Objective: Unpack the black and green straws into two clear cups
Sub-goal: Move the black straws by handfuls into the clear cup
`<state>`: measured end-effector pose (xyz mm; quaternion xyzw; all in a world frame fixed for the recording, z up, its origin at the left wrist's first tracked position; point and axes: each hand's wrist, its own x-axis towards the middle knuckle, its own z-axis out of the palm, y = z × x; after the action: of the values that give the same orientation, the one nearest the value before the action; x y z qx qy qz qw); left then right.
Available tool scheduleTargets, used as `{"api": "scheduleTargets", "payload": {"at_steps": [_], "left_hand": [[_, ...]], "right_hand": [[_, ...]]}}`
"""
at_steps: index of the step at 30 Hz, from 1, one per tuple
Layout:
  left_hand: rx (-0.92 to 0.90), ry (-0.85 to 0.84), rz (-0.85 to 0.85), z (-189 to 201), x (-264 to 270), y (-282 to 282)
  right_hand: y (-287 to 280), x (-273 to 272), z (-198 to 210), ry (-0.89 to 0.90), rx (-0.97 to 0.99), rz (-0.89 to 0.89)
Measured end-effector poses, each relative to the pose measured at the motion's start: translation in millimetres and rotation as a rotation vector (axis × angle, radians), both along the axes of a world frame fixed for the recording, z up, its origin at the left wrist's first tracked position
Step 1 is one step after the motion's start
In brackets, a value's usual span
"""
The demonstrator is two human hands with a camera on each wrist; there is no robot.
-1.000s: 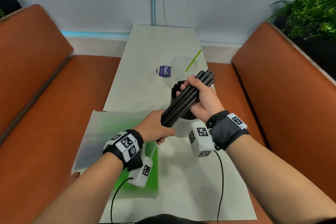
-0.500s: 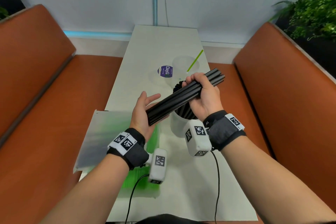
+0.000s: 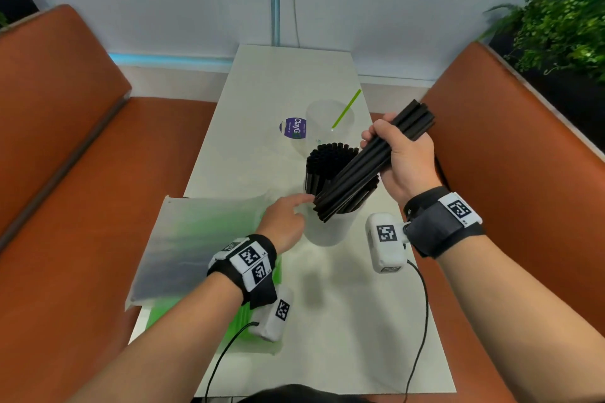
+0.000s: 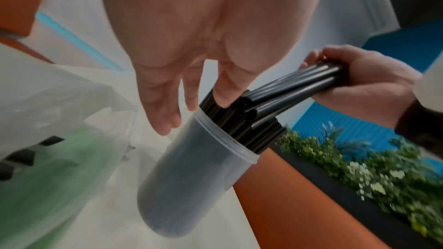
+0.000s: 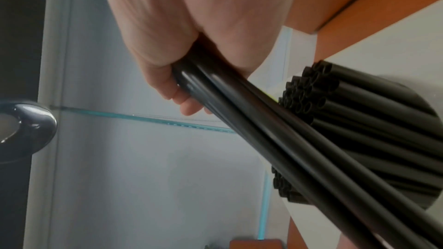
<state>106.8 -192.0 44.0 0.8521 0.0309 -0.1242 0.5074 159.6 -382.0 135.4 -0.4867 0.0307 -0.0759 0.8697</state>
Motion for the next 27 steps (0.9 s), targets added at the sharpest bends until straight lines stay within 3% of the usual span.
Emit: {"api": "scheduleTargets", "payload": {"at_steps": [4, 6, 13, 19, 27], "left_hand": [[0.227, 0.037, -0.23, -1.2, -2.0, -11.5], [0.27, 0.054, -0.267, -2.4, -4.2, -12.0], [0.31, -0.009, -0.28, 0.1, -4.6, -10.2], [0.353, -0.038, -0.276, -0.5, -5.2, -9.5], [0.37, -0.05, -0.287, -1.5, -3.6, -9.7]], "right_hand": [[-6.8, 3.1, -4.8, -0.051, -0.145, -0.056], [-10.0, 5.7, -6.1, -0.072, -0.218, -0.092], [-13.5, 12.4, -11.3, -0.126, -0.417, -0.166], [-11.9, 19.0, -15.2, -0.128, -0.443, -0.201], [-8.3, 10.6, -48.6, -0.044, -0.835, -0.074]]}}
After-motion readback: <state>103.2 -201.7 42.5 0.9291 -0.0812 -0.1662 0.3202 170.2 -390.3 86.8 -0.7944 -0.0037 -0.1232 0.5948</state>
